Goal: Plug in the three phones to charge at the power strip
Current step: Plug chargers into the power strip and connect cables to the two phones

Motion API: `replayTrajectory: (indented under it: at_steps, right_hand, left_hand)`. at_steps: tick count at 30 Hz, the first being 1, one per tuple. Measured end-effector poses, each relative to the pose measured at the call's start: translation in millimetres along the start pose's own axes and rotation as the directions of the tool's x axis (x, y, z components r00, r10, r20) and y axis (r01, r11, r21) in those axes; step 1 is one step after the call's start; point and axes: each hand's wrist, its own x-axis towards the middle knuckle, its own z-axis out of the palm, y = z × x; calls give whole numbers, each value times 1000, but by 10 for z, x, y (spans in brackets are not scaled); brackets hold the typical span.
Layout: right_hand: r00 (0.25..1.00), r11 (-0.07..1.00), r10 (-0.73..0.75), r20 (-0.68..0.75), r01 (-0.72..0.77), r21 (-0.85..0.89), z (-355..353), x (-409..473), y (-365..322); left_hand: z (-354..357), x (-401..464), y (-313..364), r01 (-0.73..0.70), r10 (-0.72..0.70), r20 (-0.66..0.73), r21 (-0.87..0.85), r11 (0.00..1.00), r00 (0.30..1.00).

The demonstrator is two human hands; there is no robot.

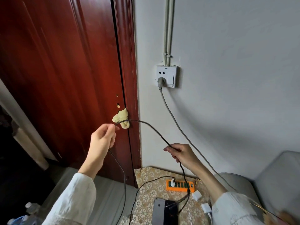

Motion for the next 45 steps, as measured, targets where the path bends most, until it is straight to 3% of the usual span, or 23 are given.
replayTrajectory:
  at_steps: [3,7,10,14,16,18,21,24,27,32,34,37,39,42,43,44,45]
  right_hand:
    - [995,992,-100,-25,98,-83,-2,36,-92]
    - [970,955,-242,29,244,-167,74,74,-286]
    - [966,951,-250,65,258,-169,116,84,-292]
    - [996,985,-63,69,73,-157,78,86,-82]
    - [998,982,27,49,-17,-187,34,69,85]
    - [998,981,68,3,-66,-180,-10,49,230]
    - [997,981,73,-30,-77,-180,-31,22,299]
    - [999,979,-4,-51,-7,-204,-4,26,201]
    - [986,960,-154,-62,134,-247,46,28,3]
    - [935,850,-354,-25,311,-426,138,37,-234]
    - [940,817,-335,-60,259,-516,112,53,-169]
    - [964,825,-112,-243,-46,-563,8,58,9]
    - [935,828,54,-349,-238,-508,-37,46,41]
    - [936,899,200,-290,-293,-325,-76,62,23]
    - [935,945,269,-230,-303,-124,-81,70,11]
    - [927,928,351,-133,-324,184,-91,79,-12]
    - [919,796,393,-14,-333,505,-109,88,-47]
  left_hand:
    - [98,-59,-65,-38,-26,244,253,967,969]
    - [318,-153,-20,-182,48,379,326,928,924]
    - [426,-188,17,-264,73,456,370,891,887]
    - [398,-212,40,-183,117,401,132,974,909]
    - [347,-184,47,-64,85,266,-85,994,960]
    - [258,-121,65,-24,49,130,-186,982,990]
    - [149,-51,78,-45,52,96,-74,996,994]
    - [152,-66,61,-58,34,244,90,994,969]
    - [243,-93,65,-160,64,365,241,957,929]
    - [465,-183,30,-188,-67,582,367,911,810]
    - [502,-226,6,-159,-41,596,279,947,802]
    - [463,-243,-12,-76,-29,584,154,985,811]
    - [432,-249,-8,-105,-19,585,176,979,811]
    - [426,-264,16,-72,-40,593,165,984,804]
    - [422,-270,18,-50,-58,606,160,986,794]
    - [415,-276,21,-30,-79,625,162,986,776]
    - [403,-280,21,-13,-100,647,168,986,756]
